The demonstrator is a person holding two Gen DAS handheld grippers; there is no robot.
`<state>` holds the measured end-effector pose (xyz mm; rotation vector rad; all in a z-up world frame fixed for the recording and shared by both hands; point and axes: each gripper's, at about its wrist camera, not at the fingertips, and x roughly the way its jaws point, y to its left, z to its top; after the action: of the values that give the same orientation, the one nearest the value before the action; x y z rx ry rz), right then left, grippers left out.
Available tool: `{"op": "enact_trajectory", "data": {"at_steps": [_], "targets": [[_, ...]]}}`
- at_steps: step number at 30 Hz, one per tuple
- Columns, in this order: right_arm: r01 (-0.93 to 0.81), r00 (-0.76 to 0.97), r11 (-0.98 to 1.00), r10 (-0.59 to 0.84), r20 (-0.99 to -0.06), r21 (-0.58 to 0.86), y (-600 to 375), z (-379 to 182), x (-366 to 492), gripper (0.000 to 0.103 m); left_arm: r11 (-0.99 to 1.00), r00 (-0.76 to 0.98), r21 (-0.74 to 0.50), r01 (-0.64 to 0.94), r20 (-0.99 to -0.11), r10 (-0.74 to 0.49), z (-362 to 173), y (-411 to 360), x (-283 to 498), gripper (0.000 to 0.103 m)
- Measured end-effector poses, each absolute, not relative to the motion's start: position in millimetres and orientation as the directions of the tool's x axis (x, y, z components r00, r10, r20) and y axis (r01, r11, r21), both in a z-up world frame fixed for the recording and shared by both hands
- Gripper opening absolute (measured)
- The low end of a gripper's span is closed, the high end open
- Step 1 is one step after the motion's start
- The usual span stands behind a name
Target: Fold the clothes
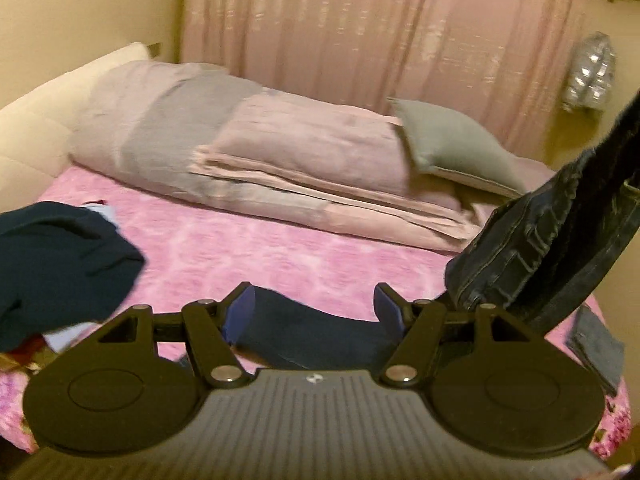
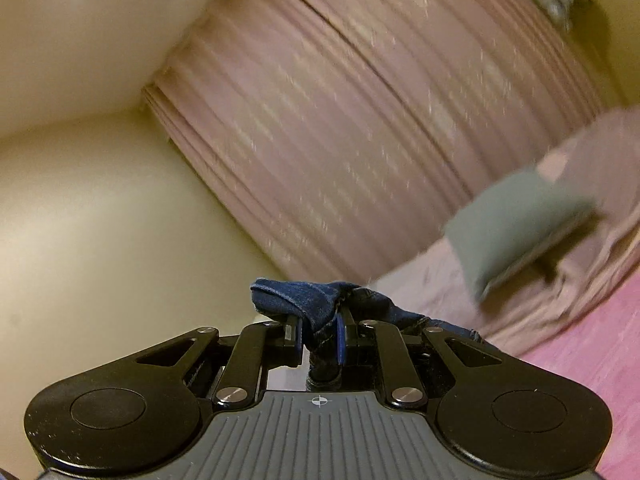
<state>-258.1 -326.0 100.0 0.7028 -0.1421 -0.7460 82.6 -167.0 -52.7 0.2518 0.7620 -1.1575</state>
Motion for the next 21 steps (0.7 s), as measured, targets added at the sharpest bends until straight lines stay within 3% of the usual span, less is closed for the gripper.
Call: {"op": "enact_trajectory", "data": {"at_steps": [3, 4, 5, 6, 7, 10, 12, 17, 21], "targets": [[0.678, 0.673, 0.466, -0.704, -0.226, 0.569, -325, 90, -285, 0.017, 0.383, 0.157, -0.193, 0.903, -0.684, -0.713, -60, -175, 47, 0.063], [0.715, 0.648, 0.427, -0.702, -0.294, 0.553, -327, 78, -292, 0.038, 0.376, 0.147, -0.184, 0.908, -0.702, -0.697, -66, -178, 38, 0.063], [0.749, 0.62, 0.387, -0.695, -0.363, 0.539, -328, 64, -300, 0.077, 0.369, 0.14, -0.171, 0.914, -0.72, -0.68, -71, -179, 28, 0.063], [0.781, 0.589, 0.346, -0.684, -0.43, 0.52, -329, 50, -309, 0.093, 0.362, 0.136, -0.156, 0.919, -0.737, -0.662, -75, -181, 19, 0.063], [0.824, 0.54, 0.304, -0.679, -0.498, 0.479, -326, 33, -317, 0.098, 0.355, 0.131, -0.142, 0.924, -0.755, -0.642, -81, -182, 11, 0.063], [0.93, 0.359, 0.183, -0.647, -0.673, 0.32, -311, -22, -342, 0.098, 0.326, 0.116, -0.098, 0.94, -0.808, -0.577, -100, -187, -5, 0.063], [0.95, 0.3, 0.126, -0.614, -0.73, 0.285, -293, -54, -362, 0.098, 0.301, 0.107, -0.074, 0.951, -0.832, -0.544, -110, -186, -13, 0.063], [0.977, 0.193, 0.029, -0.559, -0.806, 0.214, -243, -106, -403, 0.098, 0.216, 0.089, -0.022, 0.976, -0.867, -0.49, -122, -186, -30, 0.063], [0.99, 0.144, 0.084, -0.565, -0.812, 0.117, -199, -106, -386, 0.098, 0.159, 0.086, 0.011, 0.987, -0.878, -0.471, -122, -184, -33, 0.063]]}}
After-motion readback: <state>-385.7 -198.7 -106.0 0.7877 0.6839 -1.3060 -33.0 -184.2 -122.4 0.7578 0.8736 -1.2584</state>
